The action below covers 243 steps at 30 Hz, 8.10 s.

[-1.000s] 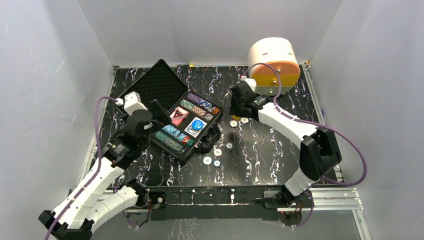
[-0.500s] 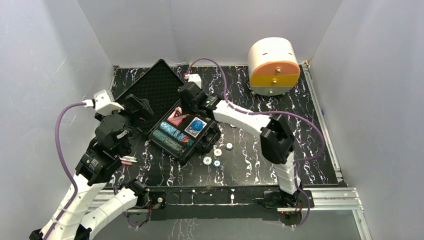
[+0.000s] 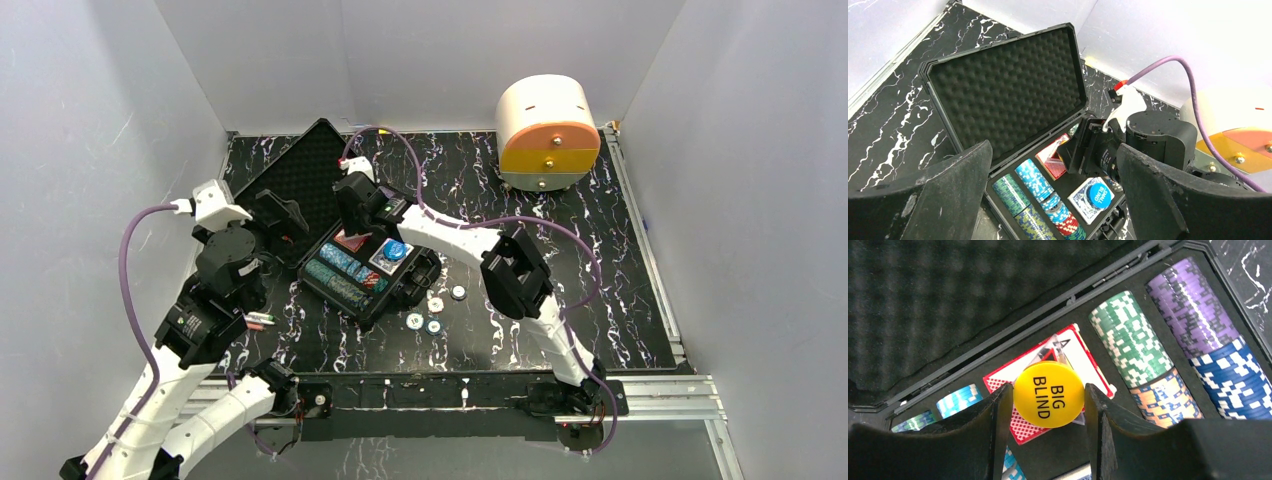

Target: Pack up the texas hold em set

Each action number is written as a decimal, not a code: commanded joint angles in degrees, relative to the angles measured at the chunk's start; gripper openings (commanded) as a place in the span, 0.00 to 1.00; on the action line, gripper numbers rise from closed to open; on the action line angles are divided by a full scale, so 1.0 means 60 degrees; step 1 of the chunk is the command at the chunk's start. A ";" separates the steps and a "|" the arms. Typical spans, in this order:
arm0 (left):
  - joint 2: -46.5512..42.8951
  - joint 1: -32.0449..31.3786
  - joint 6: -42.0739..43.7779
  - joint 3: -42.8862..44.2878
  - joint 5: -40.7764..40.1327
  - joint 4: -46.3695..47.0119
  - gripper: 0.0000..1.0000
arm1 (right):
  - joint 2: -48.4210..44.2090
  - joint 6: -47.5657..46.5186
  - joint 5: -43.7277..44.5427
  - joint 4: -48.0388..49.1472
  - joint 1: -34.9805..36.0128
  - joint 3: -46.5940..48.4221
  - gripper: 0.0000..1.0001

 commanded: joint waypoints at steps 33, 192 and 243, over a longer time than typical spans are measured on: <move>0.0085 0.0006 0.0016 -0.0298 -0.0132 0.0036 0.96 | 0.0321 -0.0386 0.0066 -0.0746 0.0136 0.1606 0.85; 0.6460 -0.0139 0.3220 -0.0124 0.8866 -0.3128 0.00 | -0.9855 0.7866 -0.2512 0.0897 -0.3241 -1.0834 0.80; 0.2974 -0.0153 0.1773 0.0851 0.3503 0.0285 0.59 | -0.6339 0.3931 -0.1568 -0.2220 -0.0521 -0.8337 0.76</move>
